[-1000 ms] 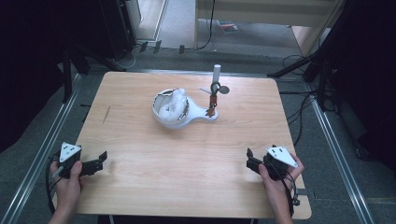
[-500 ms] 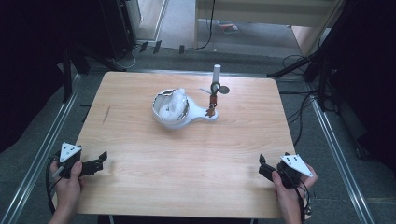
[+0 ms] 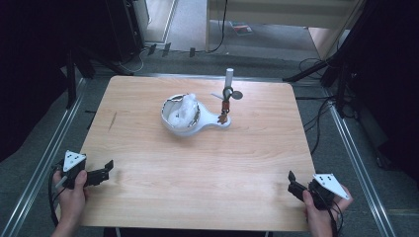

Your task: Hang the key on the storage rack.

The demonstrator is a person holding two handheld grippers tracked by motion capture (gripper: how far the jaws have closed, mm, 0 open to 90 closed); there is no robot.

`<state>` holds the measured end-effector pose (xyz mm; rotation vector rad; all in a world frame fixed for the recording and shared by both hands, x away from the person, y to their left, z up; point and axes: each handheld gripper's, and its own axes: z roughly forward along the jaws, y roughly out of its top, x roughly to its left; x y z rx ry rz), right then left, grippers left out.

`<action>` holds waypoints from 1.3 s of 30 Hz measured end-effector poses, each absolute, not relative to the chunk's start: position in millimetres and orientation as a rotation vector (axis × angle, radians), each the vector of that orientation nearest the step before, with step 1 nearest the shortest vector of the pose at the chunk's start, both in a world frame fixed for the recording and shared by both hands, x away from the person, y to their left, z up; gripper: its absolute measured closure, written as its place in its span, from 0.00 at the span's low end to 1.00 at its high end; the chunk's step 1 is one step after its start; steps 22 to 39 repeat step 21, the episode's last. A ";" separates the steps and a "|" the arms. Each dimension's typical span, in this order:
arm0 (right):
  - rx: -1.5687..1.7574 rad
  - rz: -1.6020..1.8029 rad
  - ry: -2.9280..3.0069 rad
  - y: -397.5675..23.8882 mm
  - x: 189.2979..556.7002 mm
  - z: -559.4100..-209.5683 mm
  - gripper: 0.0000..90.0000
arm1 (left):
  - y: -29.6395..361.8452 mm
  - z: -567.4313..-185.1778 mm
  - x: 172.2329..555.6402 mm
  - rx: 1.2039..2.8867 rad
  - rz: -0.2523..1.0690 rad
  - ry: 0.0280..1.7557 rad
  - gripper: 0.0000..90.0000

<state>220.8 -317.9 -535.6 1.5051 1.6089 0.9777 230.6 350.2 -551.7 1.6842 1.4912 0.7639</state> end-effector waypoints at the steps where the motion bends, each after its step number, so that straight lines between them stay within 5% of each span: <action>1: 1.516 0.982 1.599 -323.2 217.0 -536.0 0.11 | 350.2 -551.7 230.6 1.685 0.764 1.491 0.00; 39: 1.540 0.992 1.603 -339.4 205.6 -546.3 0.12 | 349.8 -551.7 232.3 1.685 0.761 1.500 0.00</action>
